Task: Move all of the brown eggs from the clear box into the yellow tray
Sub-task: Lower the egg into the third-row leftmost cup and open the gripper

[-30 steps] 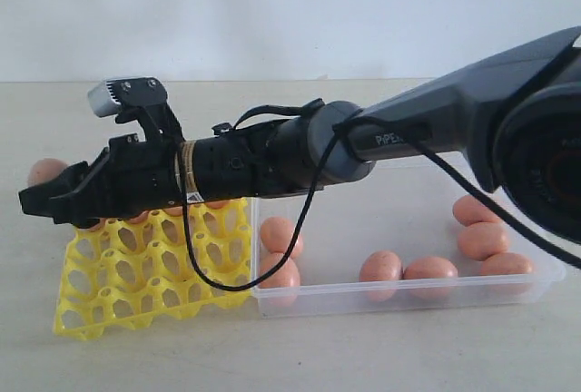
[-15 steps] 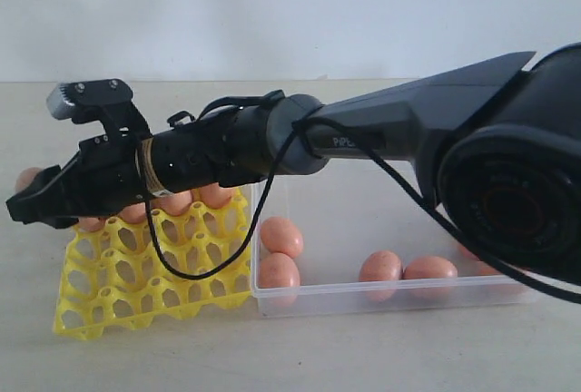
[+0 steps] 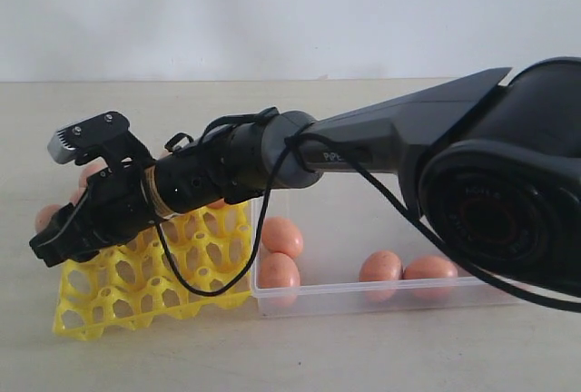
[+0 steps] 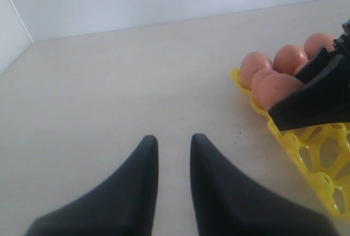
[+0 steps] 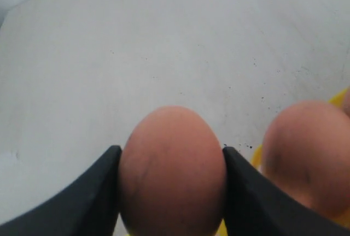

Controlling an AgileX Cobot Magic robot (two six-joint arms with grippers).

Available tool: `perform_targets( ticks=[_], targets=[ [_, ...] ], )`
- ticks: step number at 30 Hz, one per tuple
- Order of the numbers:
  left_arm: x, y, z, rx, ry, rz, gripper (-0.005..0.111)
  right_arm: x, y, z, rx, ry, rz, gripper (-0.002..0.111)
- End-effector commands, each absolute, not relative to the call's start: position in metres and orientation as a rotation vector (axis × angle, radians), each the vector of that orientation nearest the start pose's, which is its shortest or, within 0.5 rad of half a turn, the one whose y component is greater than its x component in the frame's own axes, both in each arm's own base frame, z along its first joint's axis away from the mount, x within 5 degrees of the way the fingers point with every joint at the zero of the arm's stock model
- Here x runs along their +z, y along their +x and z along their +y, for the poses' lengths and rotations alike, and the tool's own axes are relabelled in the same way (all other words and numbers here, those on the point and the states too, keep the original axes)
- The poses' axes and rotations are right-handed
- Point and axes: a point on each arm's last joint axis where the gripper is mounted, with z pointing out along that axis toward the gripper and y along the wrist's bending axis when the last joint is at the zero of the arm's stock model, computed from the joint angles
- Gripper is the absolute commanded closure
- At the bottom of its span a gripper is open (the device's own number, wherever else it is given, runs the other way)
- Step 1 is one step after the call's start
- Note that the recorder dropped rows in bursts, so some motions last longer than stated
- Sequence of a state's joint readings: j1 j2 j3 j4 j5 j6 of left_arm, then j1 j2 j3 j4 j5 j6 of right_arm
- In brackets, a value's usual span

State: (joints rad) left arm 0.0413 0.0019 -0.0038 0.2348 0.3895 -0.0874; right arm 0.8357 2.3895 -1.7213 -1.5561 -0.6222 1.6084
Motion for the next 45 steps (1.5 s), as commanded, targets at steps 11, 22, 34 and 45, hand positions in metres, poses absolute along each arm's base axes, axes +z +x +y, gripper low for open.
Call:
perform_targets(
  ticks=[11, 22, 34, 45],
  targets=[
    [0.1797, 0.0521, 0.0097, 0.193, 0.025, 1.860, 0.085, 0.1281, 0.3151, 0.4173, 1.039, -1.193, 1.911, 0.088],
    [0.1797, 0.0521, 0.0097, 0.193, 0.025, 1.860, 0.085, 0.1282, 0.3133, 0.4175, 1.053, -1.216, 1.902, 0.062],
    [0.1797, 0.0521, 0.0097, 0.193, 0.025, 1.860, 0.085, 0.1285, 0.3114, 0.4179, 1.071, -1.235, 1.893, 0.058],
    [0.1797, 0.0521, 0.0097, 0.193, 0.025, 1.860, 0.085, 0.1352, 0.3106, 0.4180, 1.085, -1.232, 1.882, 0.040]
  ],
)
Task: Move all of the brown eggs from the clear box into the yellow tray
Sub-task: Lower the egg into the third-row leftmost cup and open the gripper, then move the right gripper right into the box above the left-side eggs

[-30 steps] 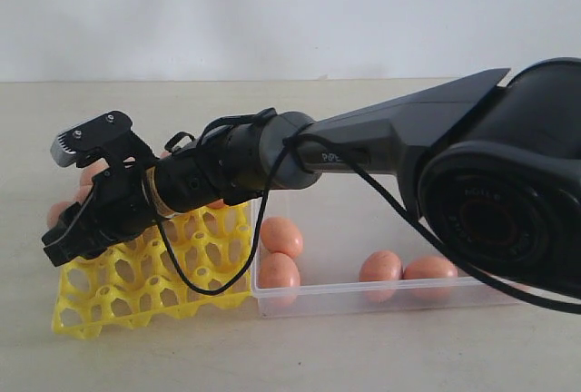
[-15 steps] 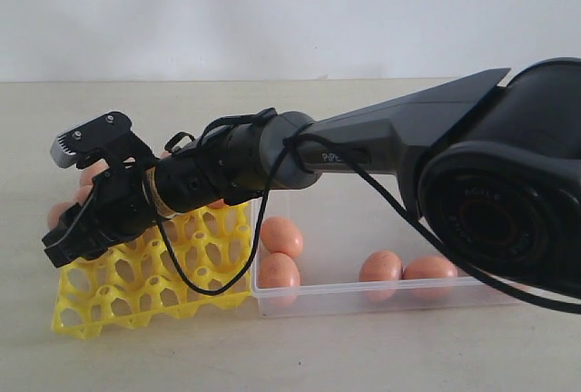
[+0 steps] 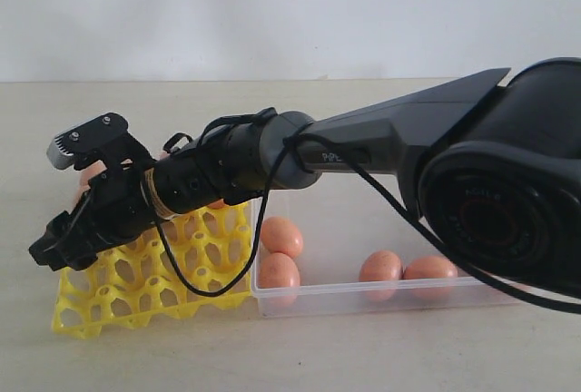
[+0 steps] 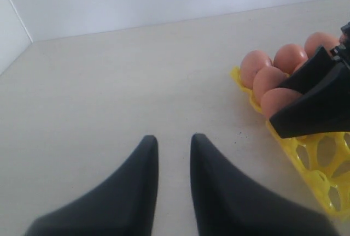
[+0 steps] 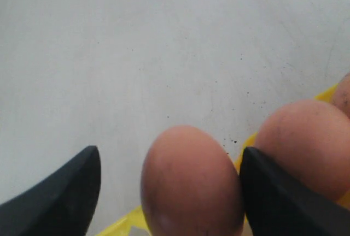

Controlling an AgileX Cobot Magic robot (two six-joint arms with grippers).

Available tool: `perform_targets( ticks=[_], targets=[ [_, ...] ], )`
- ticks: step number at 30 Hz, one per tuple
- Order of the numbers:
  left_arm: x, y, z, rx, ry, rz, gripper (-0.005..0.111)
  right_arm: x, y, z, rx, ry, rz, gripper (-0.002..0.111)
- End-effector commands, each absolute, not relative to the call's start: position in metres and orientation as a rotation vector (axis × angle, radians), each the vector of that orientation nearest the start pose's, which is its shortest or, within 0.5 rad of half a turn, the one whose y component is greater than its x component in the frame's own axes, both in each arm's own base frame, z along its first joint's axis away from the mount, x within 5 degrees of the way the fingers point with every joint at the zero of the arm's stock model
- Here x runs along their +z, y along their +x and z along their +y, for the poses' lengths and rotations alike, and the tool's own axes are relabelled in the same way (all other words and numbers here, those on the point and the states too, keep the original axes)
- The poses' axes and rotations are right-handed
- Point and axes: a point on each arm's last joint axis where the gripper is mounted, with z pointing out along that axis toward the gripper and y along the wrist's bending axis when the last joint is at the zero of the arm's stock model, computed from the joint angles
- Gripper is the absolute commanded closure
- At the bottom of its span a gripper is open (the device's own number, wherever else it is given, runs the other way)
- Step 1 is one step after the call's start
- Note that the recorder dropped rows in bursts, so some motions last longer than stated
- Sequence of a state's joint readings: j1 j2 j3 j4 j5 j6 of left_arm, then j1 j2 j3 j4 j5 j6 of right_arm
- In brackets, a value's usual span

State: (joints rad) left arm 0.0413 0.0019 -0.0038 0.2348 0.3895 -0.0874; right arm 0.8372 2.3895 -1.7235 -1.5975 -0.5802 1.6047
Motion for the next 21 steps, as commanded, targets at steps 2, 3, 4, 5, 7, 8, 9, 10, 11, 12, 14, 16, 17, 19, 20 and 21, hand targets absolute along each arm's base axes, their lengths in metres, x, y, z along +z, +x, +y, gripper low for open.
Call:
perform_targets(
  ticks=[2, 3, 4, 5, 7, 8, 9, 10, 11, 12, 14, 16, 17, 19, 20, 21],
  targets=[
    [0.180, 0.052, 0.010, 0.193, 0.025, 1.860, 0.085, 0.147, 0.313, 0.417, 1.046, -1.217, 1.861, 0.040],
    [0.180, 0.052, 0.010, 0.193, 0.025, 1.860, 0.085, 0.154, 0.315, 0.416, 1.018, -1.210, 1.843, 0.040],
    [0.180, 0.052, 0.010, 0.193, 0.025, 1.860, 0.085, 0.161, 0.316, 0.415, 0.987, -1.203, 1.825, 0.040],
    [0.180, 0.052, 0.010, 0.193, 0.025, 1.860, 0.085, 0.167, 0.318, 0.414, 0.956, -1.195, 1.810, 0.040],
    [0.180, 0.052, 0.010, 0.193, 0.025, 1.860, 0.085, 0.183, 0.320, 0.412, 0.915, -1.172, 1.779, 0.040],
    [0.180, 0.052, 0.010, 0.193, 0.025, 1.860, 0.085, 0.189, 0.320, 0.411, 0.916, -1.169, 1.767, 0.040],
    [0.180, 0.052, 0.010, 0.193, 0.025, 1.860, 0.085, 0.197, 0.318, 0.411, 0.926, -1.171, 1.750, 0.040],
    [0.180, 0.052, 0.010, 0.193, 0.025, 1.860, 0.085, 0.201, 0.317, 0.410, 0.931, -1.171, 1.740, 0.040],
    [0.180, 0.052, 0.010, 0.193, 0.025, 1.860, 0.085, 0.208, 0.317, 0.410, 0.933, -1.167, 1.727, 0.042],
    [0.180, 0.052, 0.010, 0.193, 0.025, 1.860, 0.085, 0.213, 0.317, 0.409, 0.917, -1.160, 1.719, 0.047],
    [0.180, 0.052, 0.010, 0.193, 0.025, 1.860, 0.085, 0.233, 0.318, 0.404, 0.859, -1.151, 1.678, 0.073],
    [0.180, 0.052, 0.010, 0.193, 0.025, 1.860, 0.085, 0.247, 0.316, 0.400, 0.810, -1.179, 1.631, 0.096],
    [0.180, 0.052, 0.010, 0.193, 0.025, 1.860, 0.085, 0.256, 0.314, 0.398, 0.779, -1.205, 1.598, 0.110],
    [0.180, 0.052, 0.010, 0.193, 0.025, 1.860, 0.085, 0.276, 0.311, 0.394, 0.781, -1.185, 1.567, 0.108],
    [0.180, 0.052, 0.010, 0.193, 0.025, 1.860, 0.085, 0.284, 0.309, 0.392, 0.782, -1.178, 1.551, 0.108],
    [0.180, 0.052, 0.010, 0.193, 0.025, 1.860, 0.085, 0.291, 0.308, 0.390, 0.779, -1.176, 1.534, 0.108]
  ],
)
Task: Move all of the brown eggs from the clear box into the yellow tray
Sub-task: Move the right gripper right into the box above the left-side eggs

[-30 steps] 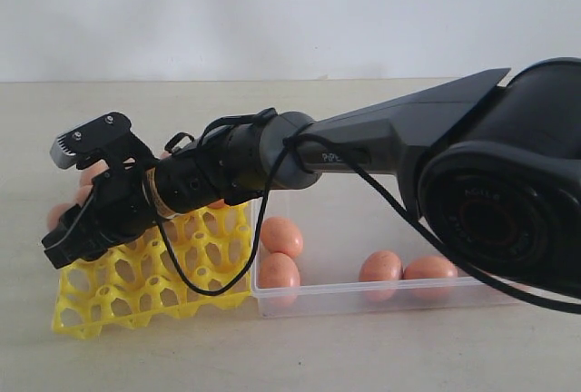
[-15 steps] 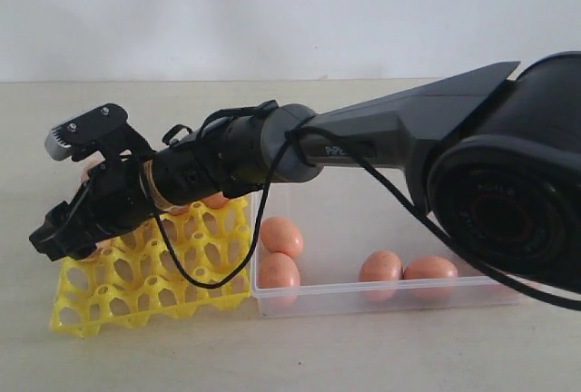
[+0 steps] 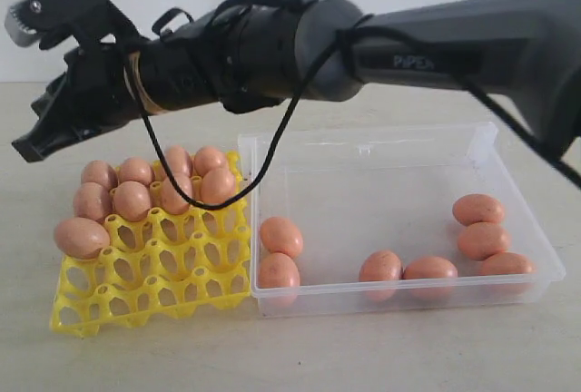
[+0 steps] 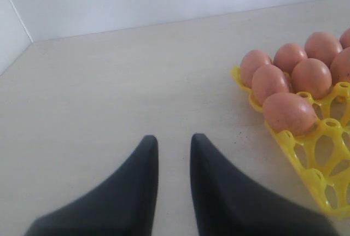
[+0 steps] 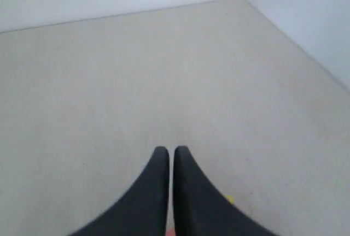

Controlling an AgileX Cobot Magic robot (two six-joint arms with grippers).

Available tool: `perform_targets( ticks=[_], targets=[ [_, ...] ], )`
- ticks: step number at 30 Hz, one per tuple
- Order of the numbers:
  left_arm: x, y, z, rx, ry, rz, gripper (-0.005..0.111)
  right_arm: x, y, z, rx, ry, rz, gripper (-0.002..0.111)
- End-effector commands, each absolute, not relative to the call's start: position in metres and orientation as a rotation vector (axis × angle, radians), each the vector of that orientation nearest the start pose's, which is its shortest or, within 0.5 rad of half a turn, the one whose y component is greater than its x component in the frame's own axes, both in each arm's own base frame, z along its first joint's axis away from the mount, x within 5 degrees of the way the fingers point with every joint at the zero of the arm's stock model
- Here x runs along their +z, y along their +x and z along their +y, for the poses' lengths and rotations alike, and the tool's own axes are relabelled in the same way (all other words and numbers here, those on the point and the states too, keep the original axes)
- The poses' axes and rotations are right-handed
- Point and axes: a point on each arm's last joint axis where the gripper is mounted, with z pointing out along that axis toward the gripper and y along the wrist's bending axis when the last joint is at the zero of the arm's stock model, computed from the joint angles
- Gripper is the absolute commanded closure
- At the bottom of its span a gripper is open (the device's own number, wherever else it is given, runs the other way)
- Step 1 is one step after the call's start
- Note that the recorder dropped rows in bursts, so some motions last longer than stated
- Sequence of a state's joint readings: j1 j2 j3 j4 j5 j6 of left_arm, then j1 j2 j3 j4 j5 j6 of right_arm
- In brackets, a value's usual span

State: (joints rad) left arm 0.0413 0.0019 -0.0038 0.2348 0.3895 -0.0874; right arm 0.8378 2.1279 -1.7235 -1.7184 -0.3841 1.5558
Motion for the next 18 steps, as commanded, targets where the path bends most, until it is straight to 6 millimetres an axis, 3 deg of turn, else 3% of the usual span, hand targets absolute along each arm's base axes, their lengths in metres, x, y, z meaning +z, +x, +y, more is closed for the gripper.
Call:
perform_targets(
  ticks=[1, 5, 8, 10, 12, 14, 16, 18],
  targets=[
    [0.180, 0.052, 0.010, 0.193, 0.025, 1.860, 0.085, 0.298, 0.306, 0.388, 0.767, -1.179, 1.510, 0.108],
    [0.180, 0.052, 0.010, 0.193, 0.025, 1.860, 0.085, 0.318, 0.309, 0.379, 0.569, -1.135, 1.440, 0.109],
    [0.180, 0.052, 0.010, 0.193, 0.025, 1.860, 0.085, 0.322, 0.317, 0.366, 0.090, -0.948, 1.448, 0.109],
    [0.180, 0.052, 0.010, 0.193, 0.025, 1.860, 0.085, 0.323, 0.310, 0.358, -0.313, -0.903, 1.424, 0.109],
    [0.180, 0.052, 0.010, 0.193, 0.025, 1.860, 0.085, 0.314, 0.296, 0.353, -0.546, -0.937, 1.535, 0.109],
    [0.180, 0.052, 0.010, 0.193, 0.025, 1.860, 0.085, 0.303, 0.286, 0.349, -0.508, -1.037, 1.748, 0.109],
    [0.180, 0.052, 0.010, 0.193, 0.025, 1.860, 0.085, 0.285, 0.282, 0.344, -0.324, -1.139, 2.023, 0.109],
    [0.180, 0.052, 0.010, 0.193, 0.025, 1.860, 0.085, 0.276, 0.293, 0.327, -0.152, -1.178, 2.245, 0.109]
  ],
)
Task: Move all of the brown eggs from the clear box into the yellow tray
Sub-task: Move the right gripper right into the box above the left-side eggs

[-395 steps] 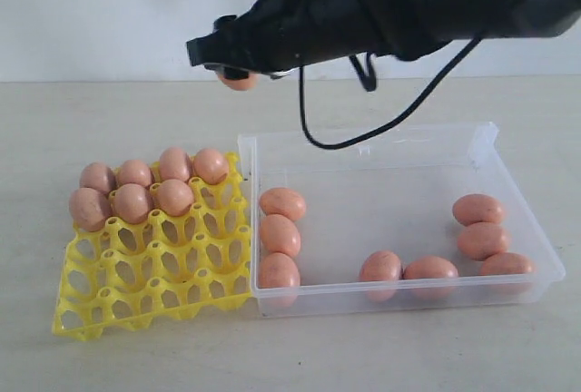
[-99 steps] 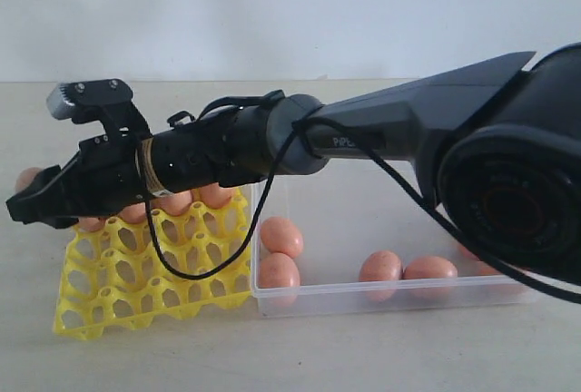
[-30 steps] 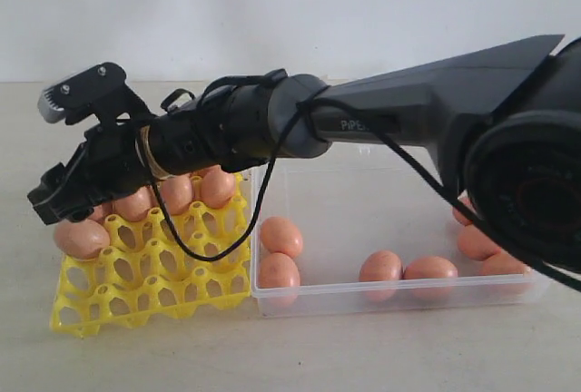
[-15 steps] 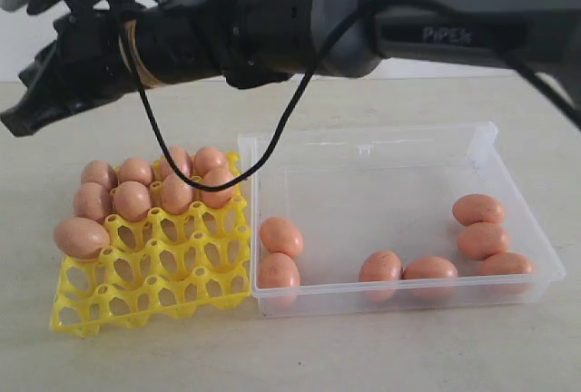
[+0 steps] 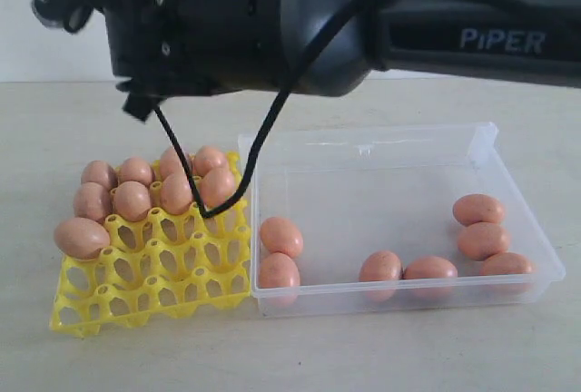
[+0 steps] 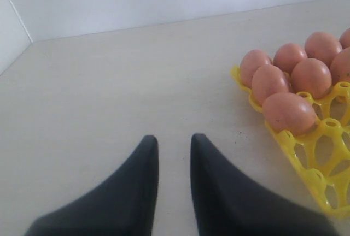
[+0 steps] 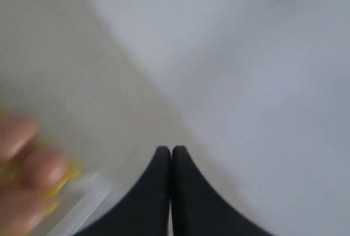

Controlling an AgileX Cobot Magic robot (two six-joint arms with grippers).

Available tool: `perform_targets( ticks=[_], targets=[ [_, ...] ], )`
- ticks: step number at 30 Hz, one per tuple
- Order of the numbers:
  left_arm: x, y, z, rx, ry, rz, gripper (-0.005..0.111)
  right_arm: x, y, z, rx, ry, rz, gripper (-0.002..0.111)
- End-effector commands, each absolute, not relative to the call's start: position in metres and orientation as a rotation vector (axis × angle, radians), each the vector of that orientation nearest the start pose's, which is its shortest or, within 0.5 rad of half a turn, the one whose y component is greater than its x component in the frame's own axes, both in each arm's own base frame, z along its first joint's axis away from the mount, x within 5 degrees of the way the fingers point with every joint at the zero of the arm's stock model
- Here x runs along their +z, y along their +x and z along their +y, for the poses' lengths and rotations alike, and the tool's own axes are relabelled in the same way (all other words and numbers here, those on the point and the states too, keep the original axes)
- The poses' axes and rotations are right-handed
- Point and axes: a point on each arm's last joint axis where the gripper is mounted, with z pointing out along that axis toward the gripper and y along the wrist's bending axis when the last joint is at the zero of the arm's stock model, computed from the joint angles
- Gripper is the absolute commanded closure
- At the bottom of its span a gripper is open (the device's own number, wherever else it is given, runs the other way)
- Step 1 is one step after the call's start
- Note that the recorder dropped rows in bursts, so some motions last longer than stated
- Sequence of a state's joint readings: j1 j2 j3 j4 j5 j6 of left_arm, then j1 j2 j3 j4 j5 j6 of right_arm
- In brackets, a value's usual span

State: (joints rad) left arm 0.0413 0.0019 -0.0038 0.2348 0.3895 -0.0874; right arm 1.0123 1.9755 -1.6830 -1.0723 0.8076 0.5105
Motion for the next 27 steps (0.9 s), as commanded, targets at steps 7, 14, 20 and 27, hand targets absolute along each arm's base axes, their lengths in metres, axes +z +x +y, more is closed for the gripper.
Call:
perform_targets(
  ticks=[7, 14, 20, 27],
  targets=[
    [0.180, 0.052, 0.010, 0.193, 0.025, 1.860, 0.085, 0.264, 0.331, 0.259, 0.154, -1.053, 2.679, 0.090],
    [0.180, 0.052, 0.010, 0.193, 0.025, 1.860, 0.085, 0.244, 0.333, 0.266, 0.245, -1.206, 2.685, 0.047],
    [0.180, 0.052, 0.010, 0.193, 0.025, 1.860, 0.085, 0.184, 0.346, 0.275, 0.204, -1.293, 2.747, 0.047],
    [0.180, 0.052, 0.010, 0.193, 0.025, 1.860, 0.085, 0.166, 0.352, 0.281, 0.215, -1.296, 2.721, 0.047]
  ],
)
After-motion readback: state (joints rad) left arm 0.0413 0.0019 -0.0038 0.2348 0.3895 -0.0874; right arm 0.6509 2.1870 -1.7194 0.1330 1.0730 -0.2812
